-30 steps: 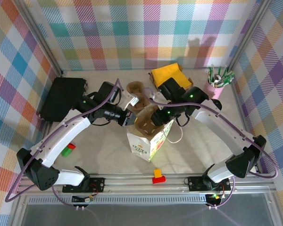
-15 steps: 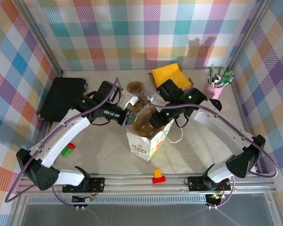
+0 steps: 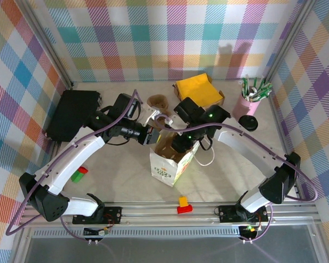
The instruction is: Pack the takeout coffee
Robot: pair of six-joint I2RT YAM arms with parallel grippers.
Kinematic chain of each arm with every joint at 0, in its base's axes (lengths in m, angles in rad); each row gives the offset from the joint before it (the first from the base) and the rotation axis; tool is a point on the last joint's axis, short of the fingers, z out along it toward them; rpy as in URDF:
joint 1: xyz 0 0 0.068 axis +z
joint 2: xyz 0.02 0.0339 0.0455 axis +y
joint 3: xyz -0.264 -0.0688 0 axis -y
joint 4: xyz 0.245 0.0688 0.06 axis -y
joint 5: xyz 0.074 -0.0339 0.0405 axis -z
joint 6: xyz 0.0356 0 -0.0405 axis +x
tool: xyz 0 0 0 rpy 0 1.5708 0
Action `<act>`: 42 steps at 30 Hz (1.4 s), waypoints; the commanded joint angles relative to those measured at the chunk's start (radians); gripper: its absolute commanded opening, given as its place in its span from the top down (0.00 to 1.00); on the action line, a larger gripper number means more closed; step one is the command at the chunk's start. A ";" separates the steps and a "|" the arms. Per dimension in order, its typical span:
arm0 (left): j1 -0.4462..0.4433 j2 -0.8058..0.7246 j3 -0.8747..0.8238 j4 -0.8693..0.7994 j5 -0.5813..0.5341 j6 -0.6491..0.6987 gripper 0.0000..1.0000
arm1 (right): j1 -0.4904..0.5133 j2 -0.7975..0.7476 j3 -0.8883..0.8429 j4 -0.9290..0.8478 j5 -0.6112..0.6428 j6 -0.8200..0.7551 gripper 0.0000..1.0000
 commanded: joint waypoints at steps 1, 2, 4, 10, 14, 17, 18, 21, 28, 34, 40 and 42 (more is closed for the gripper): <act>-0.007 -0.001 -0.004 0.041 0.042 -0.010 1.00 | 0.006 0.017 -0.020 0.013 -0.002 -0.031 0.58; -0.007 0.000 -0.005 0.043 0.046 -0.010 1.00 | 0.007 0.020 -0.025 0.015 0.001 -0.035 0.58; -0.007 0.002 -0.006 0.047 0.050 -0.012 1.00 | 0.009 0.025 -0.031 0.018 0.007 -0.045 0.58; -0.007 0.003 -0.028 0.082 0.054 -0.051 1.00 | 0.010 0.031 -0.063 0.044 -0.007 -0.066 0.58; -0.007 -0.008 -0.041 0.090 0.008 -0.078 1.00 | 0.010 0.025 -0.095 0.069 -0.003 -0.068 0.58; -0.007 -0.028 -0.048 0.091 -0.033 -0.091 1.00 | 0.010 0.024 -0.112 0.078 0.004 -0.064 0.58; -0.007 -0.034 -0.050 0.088 -0.054 -0.098 1.00 | 0.010 0.021 -0.120 0.082 0.004 -0.061 0.58; -0.007 -0.052 -0.049 0.063 -0.156 -0.119 1.00 | 0.010 0.008 -0.142 0.097 0.008 -0.054 0.58; -0.007 -0.074 -0.039 0.021 -0.298 -0.143 1.00 | 0.010 -0.001 -0.162 0.110 0.001 -0.042 0.58; -0.007 -0.061 -0.016 -0.005 -0.336 -0.154 1.00 | 0.010 0.014 -0.158 0.096 0.008 -0.039 0.58; -0.007 -0.063 -0.033 0.028 -0.229 -0.158 1.00 | 0.010 0.034 -0.142 0.107 0.021 -0.016 0.58; -0.006 -0.061 -0.036 0.037 -0.206 -0.163 1.00 | 0.012 0.046 -0.131 0.113 0.020 -0.006 0.58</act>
